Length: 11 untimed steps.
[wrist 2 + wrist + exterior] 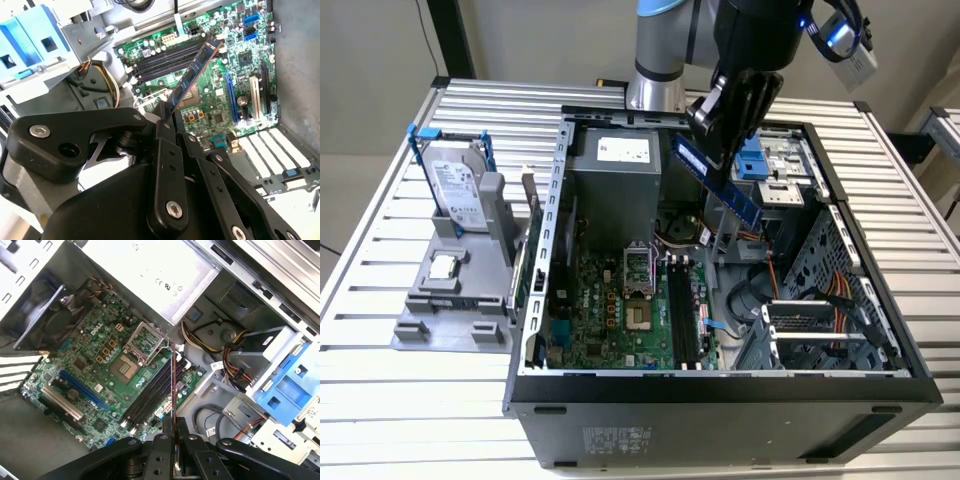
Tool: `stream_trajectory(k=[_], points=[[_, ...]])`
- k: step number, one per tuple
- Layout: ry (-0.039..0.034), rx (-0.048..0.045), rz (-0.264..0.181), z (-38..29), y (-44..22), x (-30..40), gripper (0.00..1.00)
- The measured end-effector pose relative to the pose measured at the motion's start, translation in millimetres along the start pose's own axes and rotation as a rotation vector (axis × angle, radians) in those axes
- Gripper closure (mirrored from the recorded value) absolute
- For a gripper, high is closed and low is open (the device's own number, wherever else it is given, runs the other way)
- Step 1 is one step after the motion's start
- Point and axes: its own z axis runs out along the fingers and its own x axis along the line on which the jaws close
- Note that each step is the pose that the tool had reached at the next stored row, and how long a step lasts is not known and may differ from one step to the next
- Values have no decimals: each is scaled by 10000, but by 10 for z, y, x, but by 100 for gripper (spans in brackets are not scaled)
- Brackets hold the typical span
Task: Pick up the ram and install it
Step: 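Insert the ram into the slot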
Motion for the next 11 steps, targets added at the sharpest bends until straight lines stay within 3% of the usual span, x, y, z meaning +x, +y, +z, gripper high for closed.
stream_trajectory(k=[11], points=[[-15,-3,993,1,0,0,100]])
